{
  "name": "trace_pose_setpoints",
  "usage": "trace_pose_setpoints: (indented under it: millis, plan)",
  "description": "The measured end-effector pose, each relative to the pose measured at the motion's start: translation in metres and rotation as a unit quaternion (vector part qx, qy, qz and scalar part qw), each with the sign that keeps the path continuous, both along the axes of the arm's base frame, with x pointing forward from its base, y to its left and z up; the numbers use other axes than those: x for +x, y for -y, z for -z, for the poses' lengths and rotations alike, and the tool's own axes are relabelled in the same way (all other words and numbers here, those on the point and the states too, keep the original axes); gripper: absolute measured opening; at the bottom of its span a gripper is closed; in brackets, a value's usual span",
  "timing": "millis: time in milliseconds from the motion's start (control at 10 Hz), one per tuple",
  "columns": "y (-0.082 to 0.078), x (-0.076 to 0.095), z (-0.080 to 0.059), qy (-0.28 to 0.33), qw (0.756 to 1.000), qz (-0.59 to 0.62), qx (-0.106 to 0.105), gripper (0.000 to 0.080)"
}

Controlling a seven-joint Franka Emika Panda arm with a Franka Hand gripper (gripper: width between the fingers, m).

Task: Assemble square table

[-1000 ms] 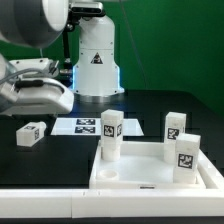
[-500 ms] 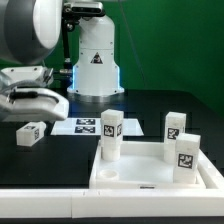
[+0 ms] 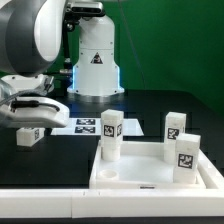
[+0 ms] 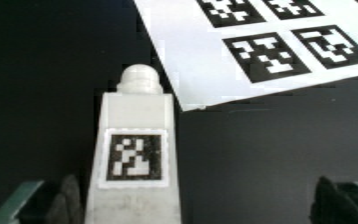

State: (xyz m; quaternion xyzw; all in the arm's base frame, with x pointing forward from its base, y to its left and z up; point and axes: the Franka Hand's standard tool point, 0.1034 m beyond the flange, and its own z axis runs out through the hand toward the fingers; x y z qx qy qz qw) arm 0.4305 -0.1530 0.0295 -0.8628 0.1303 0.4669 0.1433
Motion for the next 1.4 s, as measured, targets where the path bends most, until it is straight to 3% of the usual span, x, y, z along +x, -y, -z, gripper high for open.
trace_pose_setpoints:
  millis: [200,500,600,700,800,900,1100,1200,1300,1400]
  plan:
    - [0.007,-0.019,0.018,-0.024,1.0,0.009,-0.001,0.0648]
    - [0.005,-0.021,0.02,-0.027,1.0,0.009,0.0,0.0648]
    - [0.005,-0.021,0.021,-0.027,1.0,0.009,0.0,0.0553]
    - [0.005,-0.021,0.021,-0.027,1.0,0.009,0.0,0.0553]
    - [0.005,-0.021,0.021,-0.027,1.0,0.009,0.0,0.0372]
    - [0.004,-0.019,0.02,-0.026,1.0,0.009,0.0,0.0284]
    - [-0.009,-0.004,0.001,-0.003,1.0,-0.005,0.004,0.0284]
    - [-0.011,0.008,-0.008,0.037,0.999,-0.026,0.014,0.0284]
    - [-0.014,0.021,-0.018,0.087,0.995,-0.04,0.001,0.0284]
    - [-0.015,0.023,-0.02,0.123,0.992,-0.039,-0.013,0.0284]
